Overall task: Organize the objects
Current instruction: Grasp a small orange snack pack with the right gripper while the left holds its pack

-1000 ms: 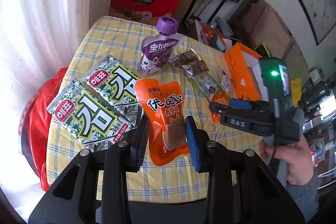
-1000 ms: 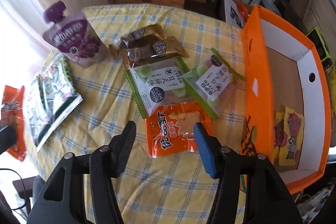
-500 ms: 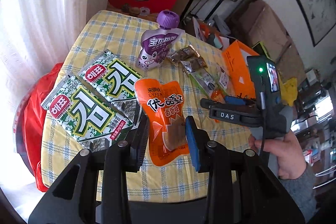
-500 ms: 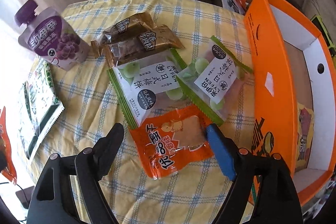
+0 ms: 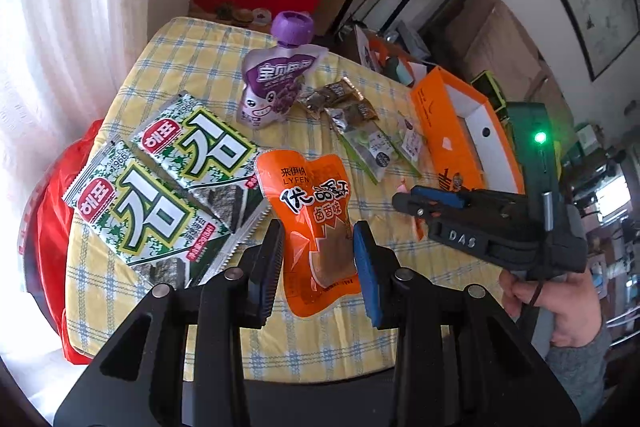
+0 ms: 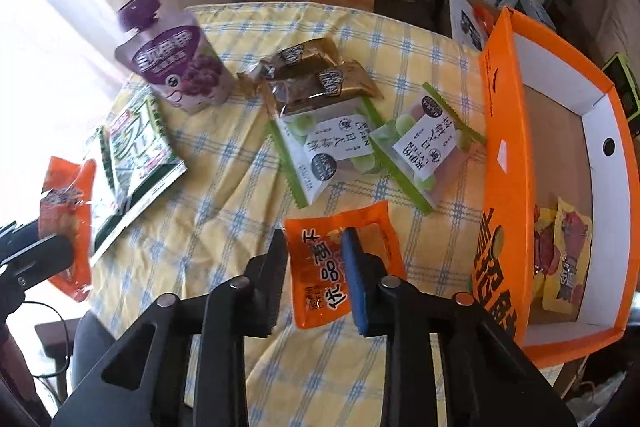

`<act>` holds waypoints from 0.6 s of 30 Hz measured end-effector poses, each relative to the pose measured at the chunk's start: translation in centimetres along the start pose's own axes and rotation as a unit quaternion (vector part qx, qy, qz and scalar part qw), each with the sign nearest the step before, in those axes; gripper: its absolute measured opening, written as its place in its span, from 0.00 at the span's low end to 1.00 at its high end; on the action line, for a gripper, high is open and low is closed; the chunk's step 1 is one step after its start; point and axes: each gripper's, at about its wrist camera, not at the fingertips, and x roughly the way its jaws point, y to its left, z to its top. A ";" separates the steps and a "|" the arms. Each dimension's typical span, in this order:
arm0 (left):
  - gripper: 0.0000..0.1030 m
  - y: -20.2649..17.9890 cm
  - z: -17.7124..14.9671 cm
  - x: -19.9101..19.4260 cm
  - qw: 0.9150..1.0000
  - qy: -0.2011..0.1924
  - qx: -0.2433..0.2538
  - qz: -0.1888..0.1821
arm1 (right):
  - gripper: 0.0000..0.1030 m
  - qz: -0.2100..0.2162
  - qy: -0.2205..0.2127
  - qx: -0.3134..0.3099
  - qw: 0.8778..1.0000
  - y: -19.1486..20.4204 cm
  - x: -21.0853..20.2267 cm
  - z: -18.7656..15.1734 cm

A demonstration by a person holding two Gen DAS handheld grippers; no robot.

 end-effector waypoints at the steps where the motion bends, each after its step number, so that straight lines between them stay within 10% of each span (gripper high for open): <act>1: 0.31 -0.1 -0.1 0.0 1.000 0.000 0.001 0.001 | 0.24 0.001 -0.001 0.000 1.000 0.0 0.1 -0.1; 12: 0.31 -1.0 -0.1 0.0 1.000 0.005 0.006 -0.004 | 0.08 -0.047 -0.029 -0.018 0.998 0.1 -2.2 -0.9; 18: 0.31 -1.9 0.2 -0.1 1.000 0.008 0.014 -0.013 | 0.05 -0.005 -0.046 -0.014 0.999 -0.7 -3.7 -1.3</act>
